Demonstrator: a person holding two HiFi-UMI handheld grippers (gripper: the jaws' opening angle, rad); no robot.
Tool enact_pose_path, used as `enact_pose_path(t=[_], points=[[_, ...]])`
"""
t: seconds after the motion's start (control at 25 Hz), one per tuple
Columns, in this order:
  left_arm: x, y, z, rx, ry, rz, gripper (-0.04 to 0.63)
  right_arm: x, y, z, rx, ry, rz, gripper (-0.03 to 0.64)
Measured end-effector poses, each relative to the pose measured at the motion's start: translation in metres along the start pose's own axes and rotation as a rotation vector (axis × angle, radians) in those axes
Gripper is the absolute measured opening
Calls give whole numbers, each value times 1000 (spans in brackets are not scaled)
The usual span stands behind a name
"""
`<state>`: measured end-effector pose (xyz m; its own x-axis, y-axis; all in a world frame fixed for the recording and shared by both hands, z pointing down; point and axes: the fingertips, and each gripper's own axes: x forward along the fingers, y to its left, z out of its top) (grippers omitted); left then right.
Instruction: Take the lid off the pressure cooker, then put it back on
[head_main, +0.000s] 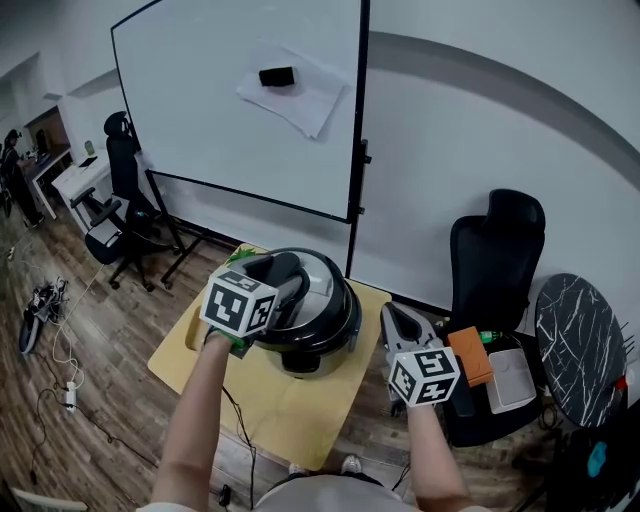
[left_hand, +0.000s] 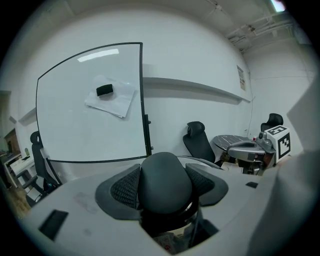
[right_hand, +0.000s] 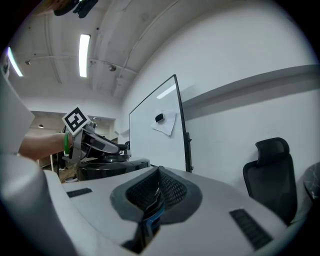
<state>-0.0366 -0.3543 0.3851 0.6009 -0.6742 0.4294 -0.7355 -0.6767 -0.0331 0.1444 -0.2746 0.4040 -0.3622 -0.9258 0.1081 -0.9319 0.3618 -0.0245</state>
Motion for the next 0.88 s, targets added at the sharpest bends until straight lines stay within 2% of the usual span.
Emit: enact_pose_path(t=[0.4, 0.64, 0.88], points=[[-25, 5, -6, -17, -13, 30, 285, 5, 7, 1, 4, -2, 32, 2], [-65, 23, -25, -45, -15, 108, 284, 13, 26, 4, 2, -5, 84, 2], [-107, 39, -62, -104, 0, 185, 284, 26, 62, 5, -11, -3, 164, 2]])
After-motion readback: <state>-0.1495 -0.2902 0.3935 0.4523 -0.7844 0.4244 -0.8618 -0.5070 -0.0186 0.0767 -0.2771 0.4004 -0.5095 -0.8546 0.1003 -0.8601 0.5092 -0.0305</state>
